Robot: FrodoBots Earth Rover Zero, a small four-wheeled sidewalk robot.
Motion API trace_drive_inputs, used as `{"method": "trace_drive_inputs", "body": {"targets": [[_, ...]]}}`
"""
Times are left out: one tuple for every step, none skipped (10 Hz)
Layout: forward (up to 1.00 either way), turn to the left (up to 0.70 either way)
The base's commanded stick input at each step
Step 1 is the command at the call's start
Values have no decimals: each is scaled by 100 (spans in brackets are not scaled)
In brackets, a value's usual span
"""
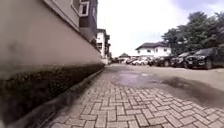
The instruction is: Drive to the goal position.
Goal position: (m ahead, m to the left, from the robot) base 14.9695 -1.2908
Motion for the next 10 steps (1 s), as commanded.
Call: {"method": "trace_drive_inputs", "body": {"targets": [[69,3],[69,3],[69,3],[69,3],[69,3],[69,3],[69,3],[69,3],[69,3],[69,3]]}}
